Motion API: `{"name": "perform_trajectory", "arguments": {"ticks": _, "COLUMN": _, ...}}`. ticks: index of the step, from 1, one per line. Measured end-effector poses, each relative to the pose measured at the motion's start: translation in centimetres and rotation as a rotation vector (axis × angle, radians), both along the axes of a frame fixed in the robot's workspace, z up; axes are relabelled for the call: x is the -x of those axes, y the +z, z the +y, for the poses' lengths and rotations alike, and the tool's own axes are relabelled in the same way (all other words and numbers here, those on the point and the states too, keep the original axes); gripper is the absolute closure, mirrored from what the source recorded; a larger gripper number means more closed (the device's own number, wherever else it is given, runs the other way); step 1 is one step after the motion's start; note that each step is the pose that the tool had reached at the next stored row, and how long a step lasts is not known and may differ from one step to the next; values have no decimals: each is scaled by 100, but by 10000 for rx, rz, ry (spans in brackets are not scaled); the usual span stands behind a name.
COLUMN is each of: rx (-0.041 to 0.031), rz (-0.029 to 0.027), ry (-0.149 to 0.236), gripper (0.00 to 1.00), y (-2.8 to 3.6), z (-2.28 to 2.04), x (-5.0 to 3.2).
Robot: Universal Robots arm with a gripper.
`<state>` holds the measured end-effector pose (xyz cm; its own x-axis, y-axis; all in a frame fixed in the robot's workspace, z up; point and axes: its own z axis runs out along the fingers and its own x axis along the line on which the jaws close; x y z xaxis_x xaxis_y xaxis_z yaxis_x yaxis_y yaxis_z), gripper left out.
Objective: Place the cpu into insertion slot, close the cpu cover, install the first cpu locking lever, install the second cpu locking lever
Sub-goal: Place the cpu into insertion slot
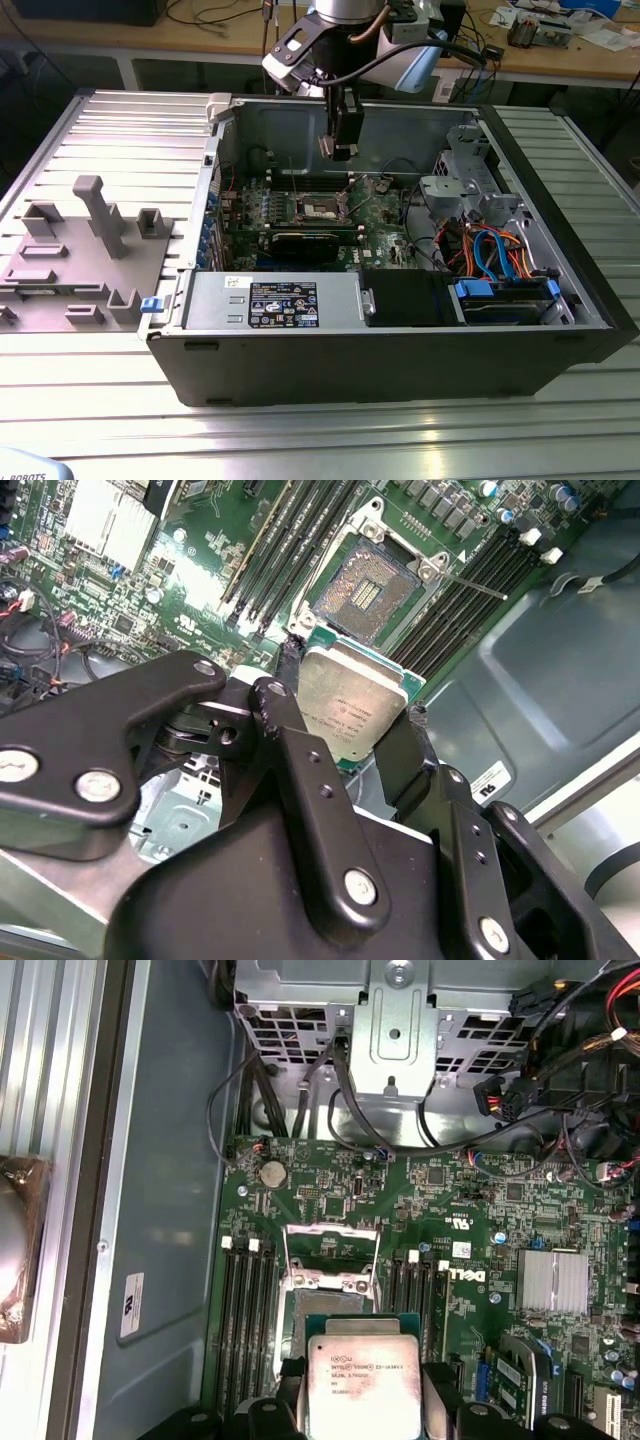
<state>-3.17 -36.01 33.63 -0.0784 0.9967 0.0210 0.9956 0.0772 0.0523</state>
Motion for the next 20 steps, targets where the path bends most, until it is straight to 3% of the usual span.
{"name": "perform_trajectory", "arguments": {"ticks": 20, "rx": 0, "rz": 0, "ry": -208, "gripper": 46, "y": 0, "z": 0, "x": 0}}
